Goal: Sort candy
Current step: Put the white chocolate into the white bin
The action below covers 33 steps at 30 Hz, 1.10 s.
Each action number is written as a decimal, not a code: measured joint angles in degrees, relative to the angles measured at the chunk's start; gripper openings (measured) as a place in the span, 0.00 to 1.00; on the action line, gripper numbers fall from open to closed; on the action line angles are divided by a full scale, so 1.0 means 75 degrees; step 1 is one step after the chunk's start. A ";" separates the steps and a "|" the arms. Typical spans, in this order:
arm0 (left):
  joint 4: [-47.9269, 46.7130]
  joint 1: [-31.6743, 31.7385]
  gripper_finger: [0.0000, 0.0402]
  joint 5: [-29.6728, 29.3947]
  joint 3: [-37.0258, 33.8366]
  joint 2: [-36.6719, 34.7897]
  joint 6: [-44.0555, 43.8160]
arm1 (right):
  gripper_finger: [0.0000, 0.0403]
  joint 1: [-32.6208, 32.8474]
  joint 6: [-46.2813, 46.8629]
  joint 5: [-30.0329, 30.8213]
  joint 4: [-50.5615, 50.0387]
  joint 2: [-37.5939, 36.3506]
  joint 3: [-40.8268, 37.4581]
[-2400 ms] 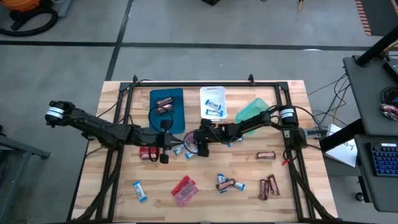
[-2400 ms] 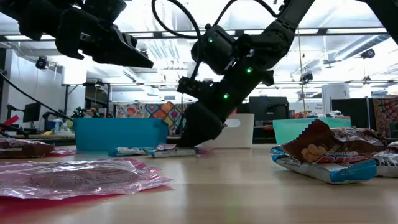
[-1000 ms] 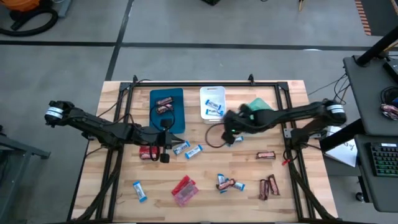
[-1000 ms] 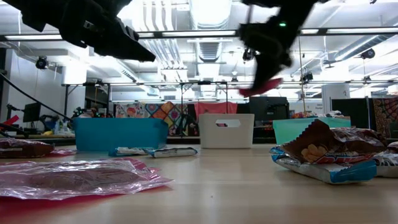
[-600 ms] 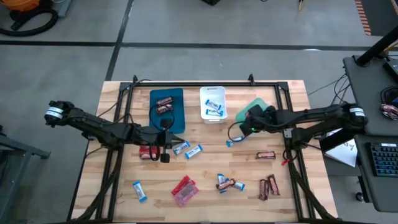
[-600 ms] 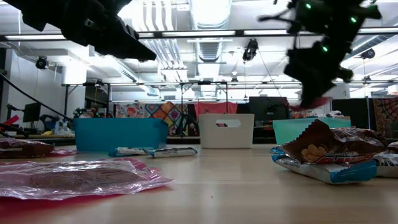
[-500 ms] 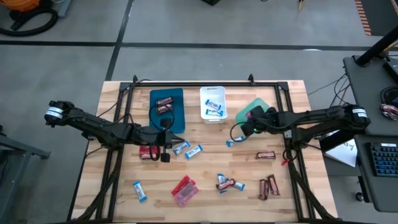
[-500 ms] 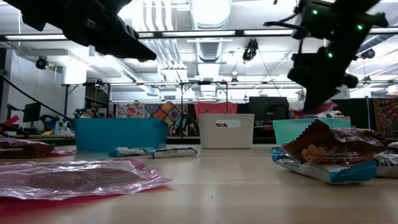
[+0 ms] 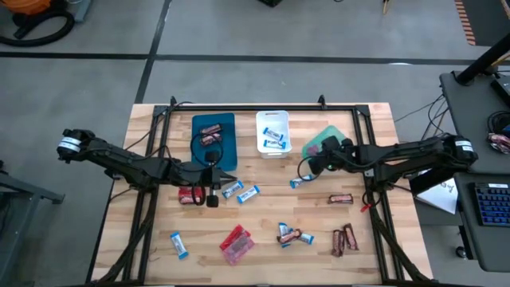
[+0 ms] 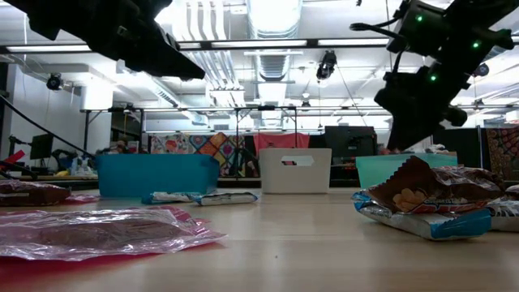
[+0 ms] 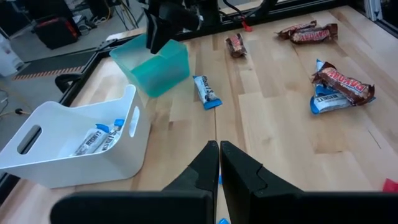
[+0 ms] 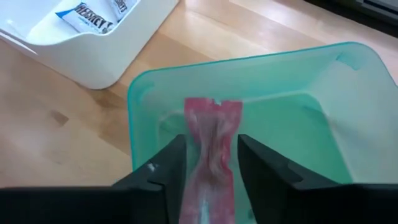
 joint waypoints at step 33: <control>0.0982 -0.0539 0.11 -0.0050 0.0012 0.2307 -0.2475 | 0.29 0.2245 -0.0812 -0.0973 0.0032 -0.0253 0.1614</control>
